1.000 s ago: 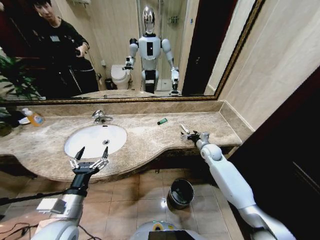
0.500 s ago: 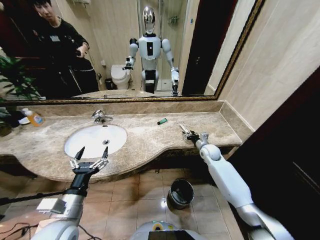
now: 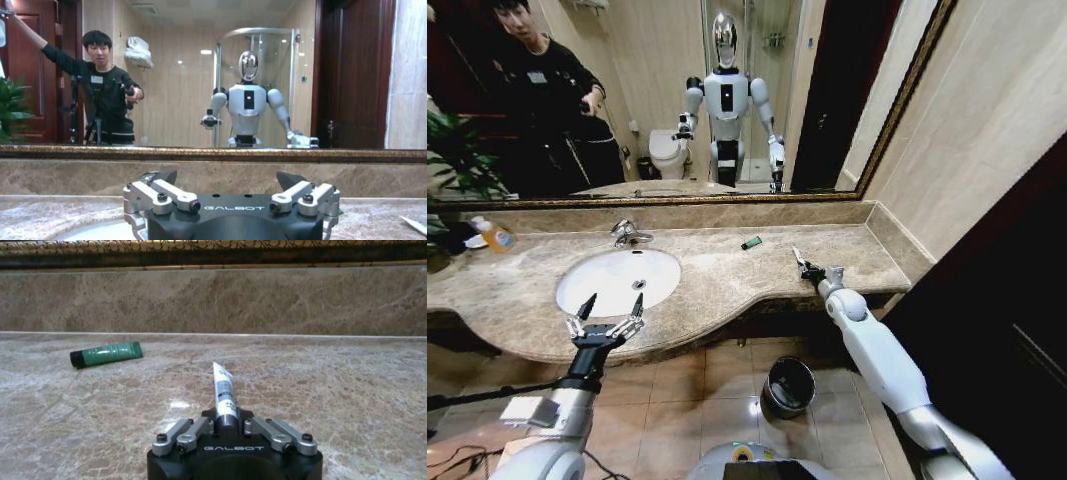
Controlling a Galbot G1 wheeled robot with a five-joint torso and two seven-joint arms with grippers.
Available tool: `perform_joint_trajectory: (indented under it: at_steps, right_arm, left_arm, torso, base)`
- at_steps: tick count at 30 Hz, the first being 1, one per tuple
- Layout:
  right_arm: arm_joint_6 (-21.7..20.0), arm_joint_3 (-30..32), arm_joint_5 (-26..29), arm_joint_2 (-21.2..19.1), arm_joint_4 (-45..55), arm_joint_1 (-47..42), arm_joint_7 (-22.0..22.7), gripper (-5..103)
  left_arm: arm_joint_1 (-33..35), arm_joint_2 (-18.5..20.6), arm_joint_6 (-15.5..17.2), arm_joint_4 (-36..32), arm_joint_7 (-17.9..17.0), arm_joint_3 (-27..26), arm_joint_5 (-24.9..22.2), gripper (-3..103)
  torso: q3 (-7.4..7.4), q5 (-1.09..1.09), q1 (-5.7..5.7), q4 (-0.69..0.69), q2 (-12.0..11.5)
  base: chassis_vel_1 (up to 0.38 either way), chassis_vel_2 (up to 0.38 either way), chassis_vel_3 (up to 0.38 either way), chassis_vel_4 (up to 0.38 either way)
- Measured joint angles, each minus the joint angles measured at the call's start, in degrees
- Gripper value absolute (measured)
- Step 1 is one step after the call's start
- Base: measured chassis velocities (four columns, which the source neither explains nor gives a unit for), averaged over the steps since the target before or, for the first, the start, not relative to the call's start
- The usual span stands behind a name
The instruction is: Pick up the trash from the sink and place it in the trash bin.
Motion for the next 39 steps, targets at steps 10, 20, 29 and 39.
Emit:
perform_joint_trajectory:
  at_steps: [10,20,29,39]
  right_arm:
    - [0.78,1.77,3.23,-3.22,11.87,-6.25,3.74,18]
    - [2.13,9.38,5.07,-8.86,27.0,-18.07,4.57,18]
    - [-0.2,16.55,5.6,-8.93,40.7,-33.11,3.37,18]
    - [0.91,19.43,-1.31,-1.13,53.62,-45.77,-1.96,18]
  left_arm:
    - [0.0,0.0,0.0,0.0,0.0,0.0,0.0,100]
    - [0.0,0.0,0.0,0.0,0.0,0.0,0.0,100]
    - [0.0,0.0,0.0,0.0,0.0,0.0,0.0,100]
    - [0.0,0.0,0.0,0.0,0.0,0.0,0.0,100]
  torso:
    - [0.0,0.0,0.0,0.0,0.0]
    - [-0.01,0.0,0.0,-0.02,0.0]
    - [-0.01,0.0,-0.01,-0.01,0.0]
    - [-0.01,-0.02,-0.01,0.0,0.01]
  base:
    - [0.0,0.0,0.0,0.0]
    - [0.0,0.0,0.0,0.0]
    - [0.0,0.0,0.0,0.0]
    - [0.0,0.0,0.0,0.0]
